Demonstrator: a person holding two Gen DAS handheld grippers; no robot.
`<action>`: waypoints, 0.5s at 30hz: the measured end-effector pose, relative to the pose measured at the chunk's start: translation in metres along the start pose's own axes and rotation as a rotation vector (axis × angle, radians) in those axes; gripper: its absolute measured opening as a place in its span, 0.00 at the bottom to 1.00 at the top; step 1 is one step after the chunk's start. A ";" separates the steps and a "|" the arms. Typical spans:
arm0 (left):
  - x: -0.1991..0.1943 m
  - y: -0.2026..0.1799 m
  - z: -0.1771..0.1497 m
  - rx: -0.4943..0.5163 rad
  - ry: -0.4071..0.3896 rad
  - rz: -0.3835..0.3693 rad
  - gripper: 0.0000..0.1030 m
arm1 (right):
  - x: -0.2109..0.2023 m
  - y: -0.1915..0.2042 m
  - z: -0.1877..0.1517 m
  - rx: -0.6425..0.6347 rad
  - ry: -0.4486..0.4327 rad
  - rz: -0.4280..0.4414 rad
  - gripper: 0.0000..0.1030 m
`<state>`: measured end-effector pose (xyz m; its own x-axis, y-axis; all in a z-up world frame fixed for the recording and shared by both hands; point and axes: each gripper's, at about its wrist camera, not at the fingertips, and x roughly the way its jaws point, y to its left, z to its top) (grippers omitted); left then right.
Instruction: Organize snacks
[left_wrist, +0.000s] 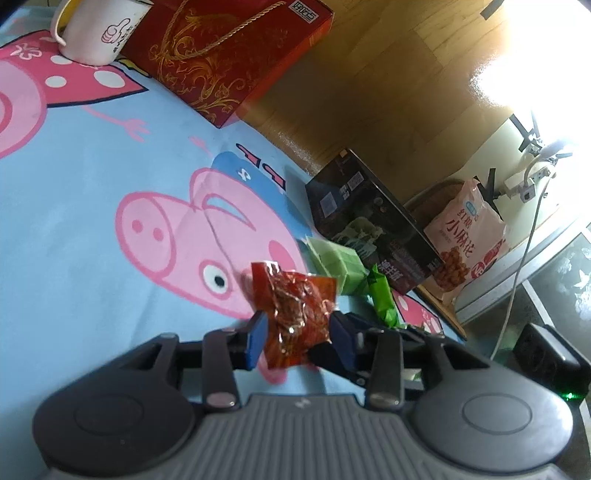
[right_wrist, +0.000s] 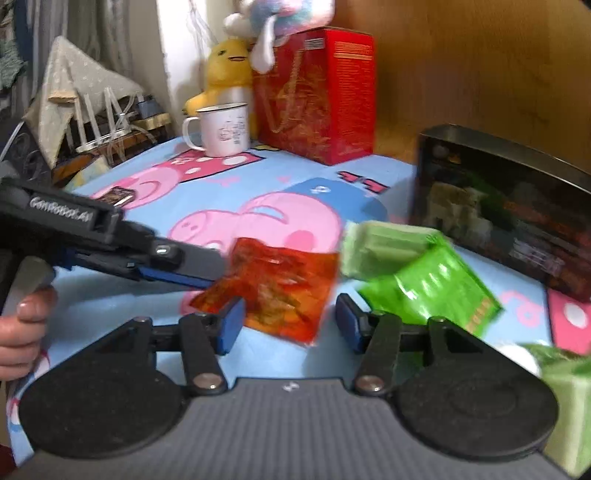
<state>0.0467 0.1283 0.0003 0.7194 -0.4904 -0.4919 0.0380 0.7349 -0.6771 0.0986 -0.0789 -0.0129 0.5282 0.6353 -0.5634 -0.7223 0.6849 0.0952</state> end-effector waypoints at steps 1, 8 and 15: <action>0.000 0.001 0.002 -0.003 -0.001 -0.001 0.37 | 0.002 -0.001 0.002 0.005 0.000 0.006 0.54; 0.002 0.009 0.006 -0.026 -0.024 -0.003 0.25 | 0.004 -0.042 -0.003 0.352 0.017 0.224 0.16; 0.003 0.000 0.004 0.014 -0.053 0.057 0.17 | 0.005 -0.043 0.000 0.454 0.032 0.196 0.05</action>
<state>0.0516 0.1280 0.0009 0.7561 -0.4227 -0.4996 0.0058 0.7677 -0.6408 0.1318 -0.1054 -0.0199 0.3829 0.7614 -0.5232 -0.5353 0.6444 0.5461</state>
